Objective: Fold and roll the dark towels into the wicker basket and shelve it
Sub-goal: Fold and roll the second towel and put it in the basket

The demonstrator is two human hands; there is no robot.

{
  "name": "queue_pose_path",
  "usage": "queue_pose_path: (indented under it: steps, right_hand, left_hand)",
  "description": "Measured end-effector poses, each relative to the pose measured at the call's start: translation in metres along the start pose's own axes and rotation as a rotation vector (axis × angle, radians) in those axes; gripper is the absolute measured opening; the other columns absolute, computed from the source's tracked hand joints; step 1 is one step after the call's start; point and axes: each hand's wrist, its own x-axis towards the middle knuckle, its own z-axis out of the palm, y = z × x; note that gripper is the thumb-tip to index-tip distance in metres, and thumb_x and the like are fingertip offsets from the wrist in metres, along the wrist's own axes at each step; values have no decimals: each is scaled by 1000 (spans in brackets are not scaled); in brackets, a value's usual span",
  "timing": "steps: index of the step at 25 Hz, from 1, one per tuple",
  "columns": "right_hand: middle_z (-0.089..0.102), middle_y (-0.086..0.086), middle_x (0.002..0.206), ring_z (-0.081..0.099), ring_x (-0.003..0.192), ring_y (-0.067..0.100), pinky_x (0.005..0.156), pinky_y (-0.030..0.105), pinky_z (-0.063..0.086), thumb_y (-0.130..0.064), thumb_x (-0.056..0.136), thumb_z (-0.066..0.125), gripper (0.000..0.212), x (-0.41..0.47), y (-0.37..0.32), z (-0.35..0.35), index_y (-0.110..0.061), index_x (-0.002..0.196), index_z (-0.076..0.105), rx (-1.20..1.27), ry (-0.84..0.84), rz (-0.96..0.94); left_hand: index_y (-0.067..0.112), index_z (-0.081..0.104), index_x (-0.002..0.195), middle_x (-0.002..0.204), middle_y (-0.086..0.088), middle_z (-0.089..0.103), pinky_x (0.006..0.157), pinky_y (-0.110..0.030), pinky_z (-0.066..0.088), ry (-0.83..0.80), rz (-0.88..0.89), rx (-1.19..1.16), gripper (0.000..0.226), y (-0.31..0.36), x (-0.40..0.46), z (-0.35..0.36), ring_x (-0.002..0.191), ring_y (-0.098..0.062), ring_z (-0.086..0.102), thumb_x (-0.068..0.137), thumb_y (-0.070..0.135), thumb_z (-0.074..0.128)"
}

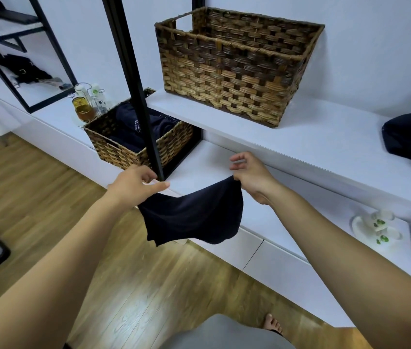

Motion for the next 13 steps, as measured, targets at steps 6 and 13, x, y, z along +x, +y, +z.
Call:
queue_pose_path:
  steps: [6,13]
  right_hand:
    - [67,4,108,60,82,18,66,28,48,11,83,50,40,-17,-22,33,-25,96,62,2,-104,-168]
    - [59,3,118,64,80,20,77,42,60,2,90,56,26,-30,-25,-2,-23,97,61,6,-122,-242]
  left_hand:
    - [34,52,134,132,14,59,108,-47,41,-165,304,-57,70,71,-2,38,127,-16,54,74,65,70]
    - [16,65,88,89,-7,68,78,-39,50,-103,423,-228,18,91,10,42,84,-25,61,96,4,55]
